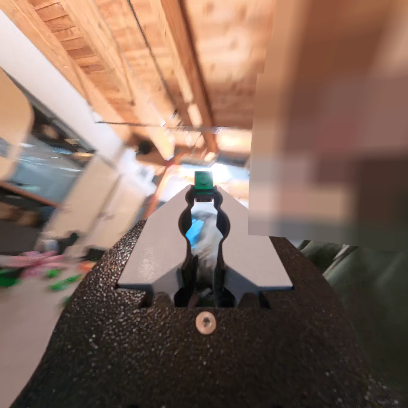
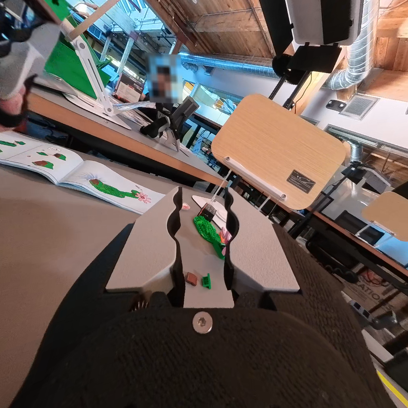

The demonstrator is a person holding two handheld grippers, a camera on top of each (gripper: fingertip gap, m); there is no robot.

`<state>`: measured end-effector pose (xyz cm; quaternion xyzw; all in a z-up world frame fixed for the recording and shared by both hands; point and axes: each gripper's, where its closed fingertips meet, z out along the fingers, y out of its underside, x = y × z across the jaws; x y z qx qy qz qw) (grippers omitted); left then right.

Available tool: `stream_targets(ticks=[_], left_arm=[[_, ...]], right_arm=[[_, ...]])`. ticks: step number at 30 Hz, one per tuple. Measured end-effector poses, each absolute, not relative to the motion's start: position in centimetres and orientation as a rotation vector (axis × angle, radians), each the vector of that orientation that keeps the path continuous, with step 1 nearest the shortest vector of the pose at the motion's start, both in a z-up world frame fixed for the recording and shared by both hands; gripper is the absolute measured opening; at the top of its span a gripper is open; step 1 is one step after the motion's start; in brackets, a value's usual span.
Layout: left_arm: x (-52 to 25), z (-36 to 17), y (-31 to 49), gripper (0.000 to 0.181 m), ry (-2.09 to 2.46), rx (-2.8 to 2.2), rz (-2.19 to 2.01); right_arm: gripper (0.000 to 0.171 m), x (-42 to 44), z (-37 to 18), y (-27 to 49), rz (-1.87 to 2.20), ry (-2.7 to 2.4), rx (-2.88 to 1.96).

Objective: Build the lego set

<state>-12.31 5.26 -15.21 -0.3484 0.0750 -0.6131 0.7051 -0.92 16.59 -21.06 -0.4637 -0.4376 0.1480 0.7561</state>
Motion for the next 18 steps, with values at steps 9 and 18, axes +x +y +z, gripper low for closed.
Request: stream_targets(ticks=[9, 18], left_arm=[[-10.0, -18.7, 4.8, 0.013, 0.355, -0.967, -0.703], [-9.7, -19.5, 5.7, 0.013, 0.4, -0.984, -0.634]], right_arm=[[0.028, -1.1, -21.8, 16.7, 0.494, -0.947, -1.114], [0.026, -1.2, -22.3, 16.9, 0.455, -0.961, -1.116]])
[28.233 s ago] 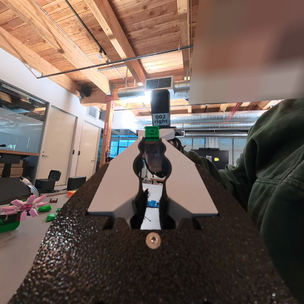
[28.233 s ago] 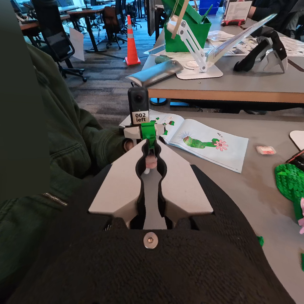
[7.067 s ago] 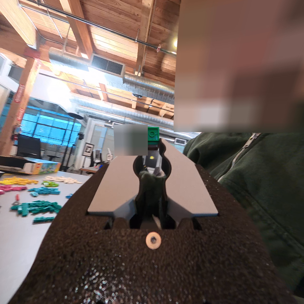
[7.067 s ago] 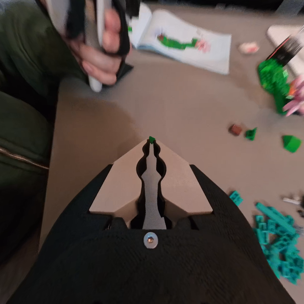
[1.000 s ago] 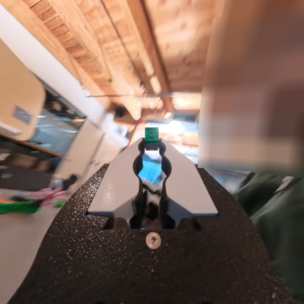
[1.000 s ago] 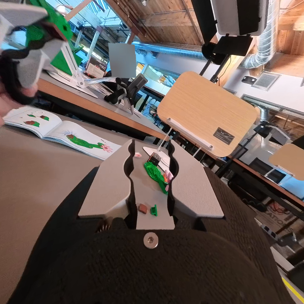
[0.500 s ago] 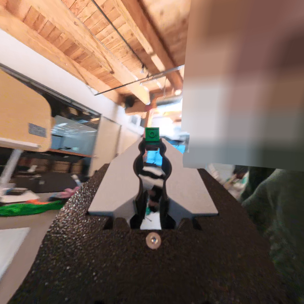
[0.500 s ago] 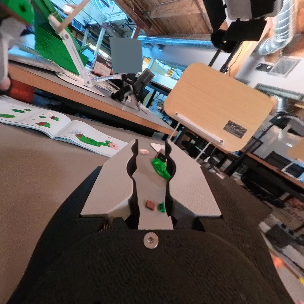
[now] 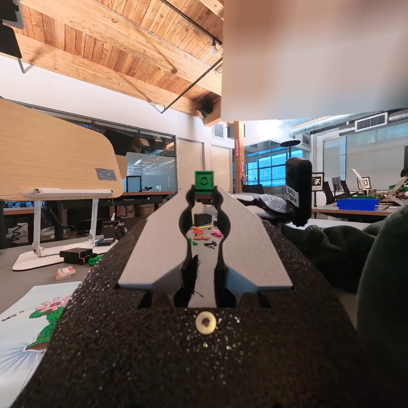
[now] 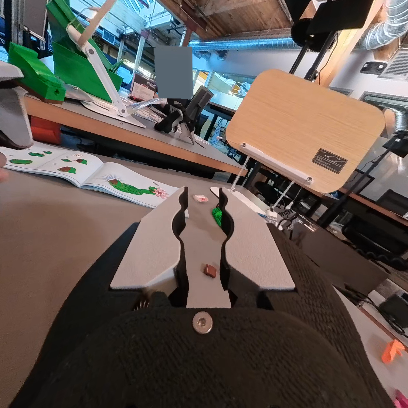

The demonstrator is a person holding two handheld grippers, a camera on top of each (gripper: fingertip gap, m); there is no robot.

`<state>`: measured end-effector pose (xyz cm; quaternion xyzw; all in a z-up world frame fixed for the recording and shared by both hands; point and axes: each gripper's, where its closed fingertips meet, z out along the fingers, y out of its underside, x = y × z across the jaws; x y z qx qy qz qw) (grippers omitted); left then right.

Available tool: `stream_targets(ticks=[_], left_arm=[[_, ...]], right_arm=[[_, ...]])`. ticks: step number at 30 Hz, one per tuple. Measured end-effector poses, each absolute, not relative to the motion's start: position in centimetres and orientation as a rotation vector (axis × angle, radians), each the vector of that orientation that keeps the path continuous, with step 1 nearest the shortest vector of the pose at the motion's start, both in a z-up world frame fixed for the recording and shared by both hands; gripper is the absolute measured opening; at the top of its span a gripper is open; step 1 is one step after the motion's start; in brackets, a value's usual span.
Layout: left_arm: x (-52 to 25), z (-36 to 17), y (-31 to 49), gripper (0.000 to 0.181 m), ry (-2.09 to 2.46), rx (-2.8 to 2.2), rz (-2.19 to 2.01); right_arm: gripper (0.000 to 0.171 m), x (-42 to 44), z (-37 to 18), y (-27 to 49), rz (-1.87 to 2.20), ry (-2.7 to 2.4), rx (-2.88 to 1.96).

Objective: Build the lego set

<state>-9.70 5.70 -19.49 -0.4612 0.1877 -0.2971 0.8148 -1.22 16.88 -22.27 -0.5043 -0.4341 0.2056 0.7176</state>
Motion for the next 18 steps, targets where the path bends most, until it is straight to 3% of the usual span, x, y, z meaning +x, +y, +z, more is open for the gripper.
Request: stream_targets(ticks=[8, 18], left_arm=[[-10.4, -19.8, 6.7, 0.013, 0.385, -1.002, -0.722], [-10.1, -20.2, 7.3, 0.013, 0.403, -1.032, -0.767]], right_arm=[[0.026, 1.0, -22.6, 19.3, 0.37, -0.899, -1.212], [0.015, 1.4, -30.5, 25.1, 0.425, -1.106, -1.898]])
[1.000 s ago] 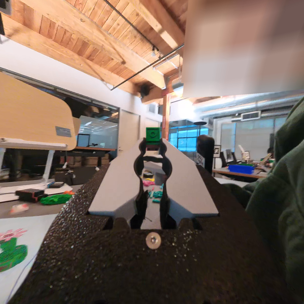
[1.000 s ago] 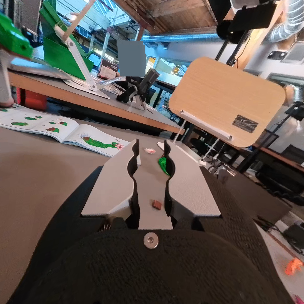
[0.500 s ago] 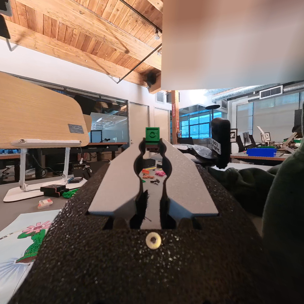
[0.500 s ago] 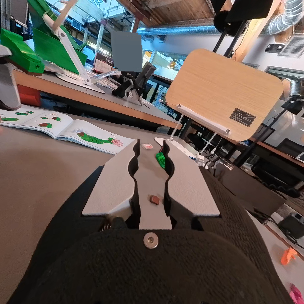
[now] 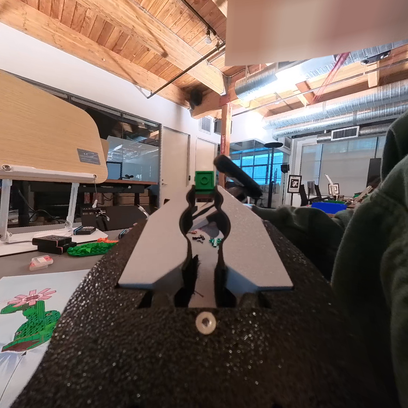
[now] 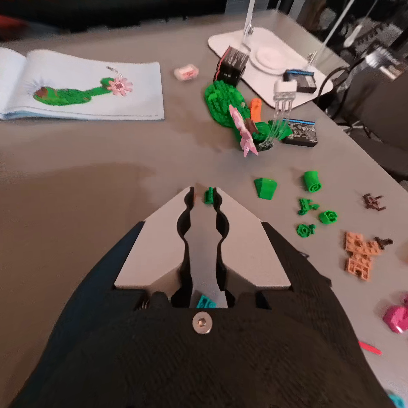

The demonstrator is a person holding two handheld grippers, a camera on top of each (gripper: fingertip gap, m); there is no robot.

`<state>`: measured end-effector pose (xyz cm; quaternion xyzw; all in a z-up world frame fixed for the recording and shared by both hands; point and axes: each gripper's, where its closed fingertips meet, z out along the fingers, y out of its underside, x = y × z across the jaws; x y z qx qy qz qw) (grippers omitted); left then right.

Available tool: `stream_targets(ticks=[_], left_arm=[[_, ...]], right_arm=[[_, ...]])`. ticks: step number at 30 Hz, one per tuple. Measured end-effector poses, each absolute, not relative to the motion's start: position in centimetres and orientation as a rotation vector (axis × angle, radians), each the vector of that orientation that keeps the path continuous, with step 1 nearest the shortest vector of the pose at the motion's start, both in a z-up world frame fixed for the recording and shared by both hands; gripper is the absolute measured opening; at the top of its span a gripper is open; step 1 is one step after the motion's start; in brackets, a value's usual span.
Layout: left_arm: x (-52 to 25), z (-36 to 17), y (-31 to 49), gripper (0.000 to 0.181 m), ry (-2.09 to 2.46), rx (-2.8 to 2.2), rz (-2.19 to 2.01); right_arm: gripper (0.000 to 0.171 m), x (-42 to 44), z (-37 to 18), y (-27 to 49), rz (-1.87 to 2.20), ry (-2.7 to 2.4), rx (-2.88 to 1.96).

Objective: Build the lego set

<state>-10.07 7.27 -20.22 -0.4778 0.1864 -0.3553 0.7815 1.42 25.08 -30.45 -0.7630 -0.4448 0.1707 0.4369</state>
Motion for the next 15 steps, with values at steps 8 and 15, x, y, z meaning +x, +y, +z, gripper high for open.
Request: stream_targets(ticks=[8, 15], left_arm=[[-10.8, -20.2, 7.6, 0.013, 0.374, -1.032, -0.823], [-11.0, -20.2, 8.0, 0.013, 0.367, -1.033, -0.86]], right_arm=[[0.014, 1.2, -34.2, 27.3, 0.169, -1.267, -2.065], [0.001, -0.7, -31.5, 27.5, 0.384, -1.109, -1.961]])
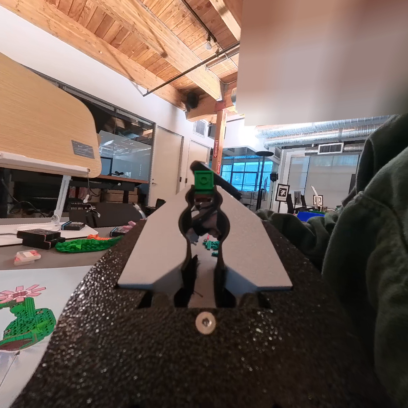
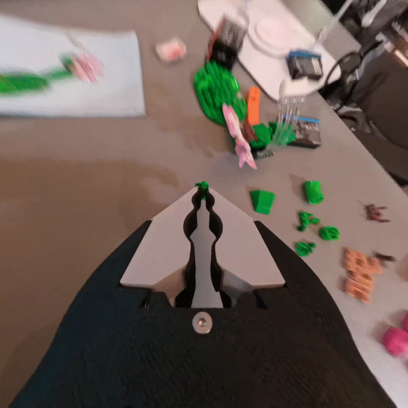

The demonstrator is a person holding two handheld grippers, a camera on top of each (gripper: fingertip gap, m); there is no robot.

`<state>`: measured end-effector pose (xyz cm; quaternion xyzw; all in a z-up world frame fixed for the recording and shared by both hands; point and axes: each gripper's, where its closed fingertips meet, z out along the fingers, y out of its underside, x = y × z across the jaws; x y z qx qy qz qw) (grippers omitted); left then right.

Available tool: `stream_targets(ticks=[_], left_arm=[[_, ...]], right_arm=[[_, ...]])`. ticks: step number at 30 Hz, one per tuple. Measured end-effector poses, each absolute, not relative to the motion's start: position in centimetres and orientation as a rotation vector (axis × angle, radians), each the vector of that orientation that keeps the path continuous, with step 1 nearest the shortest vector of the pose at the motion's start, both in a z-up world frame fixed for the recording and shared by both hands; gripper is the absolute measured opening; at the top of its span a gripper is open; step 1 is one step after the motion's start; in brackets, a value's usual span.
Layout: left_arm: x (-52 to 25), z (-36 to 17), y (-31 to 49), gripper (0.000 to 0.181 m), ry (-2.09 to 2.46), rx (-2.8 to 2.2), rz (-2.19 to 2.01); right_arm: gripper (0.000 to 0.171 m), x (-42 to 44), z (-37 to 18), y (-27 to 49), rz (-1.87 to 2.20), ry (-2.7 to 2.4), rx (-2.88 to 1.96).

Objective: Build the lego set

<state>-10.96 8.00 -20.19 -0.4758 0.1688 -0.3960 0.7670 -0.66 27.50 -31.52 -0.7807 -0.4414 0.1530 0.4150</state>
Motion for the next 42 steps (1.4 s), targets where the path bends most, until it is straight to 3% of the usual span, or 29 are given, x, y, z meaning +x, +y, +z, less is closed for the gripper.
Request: stream_targets(ticks=[7, 12, 24, 42], left_arm=[[-11.4, -20.0, 8.3, 0.013, 0.354, -1.025, -0.806], [-11.4, -19.9, 8.2, 0.013, 0.358, -1.016, -0.771], [-10.7, -20.0, 7.8, 0.013, 0.405, -1.012, -0.758], [-10.6, -20.0, 7.6, 0.014, 0.411, -1.003, -0.767]], right_arm=[[0.001, -6.3, -21.1, 20.2, 1.787, -0.512, -1.651], [0.001, -7.4, -19.2, 16.8, 2.157, -0.421, -1.496], [0.001, -9.0, -22.8, 13.9, 2.283, -0.376, -1.503], [0.001, -9.2, -23.7, 14.0, 2.202, -0.415, -1.587]])
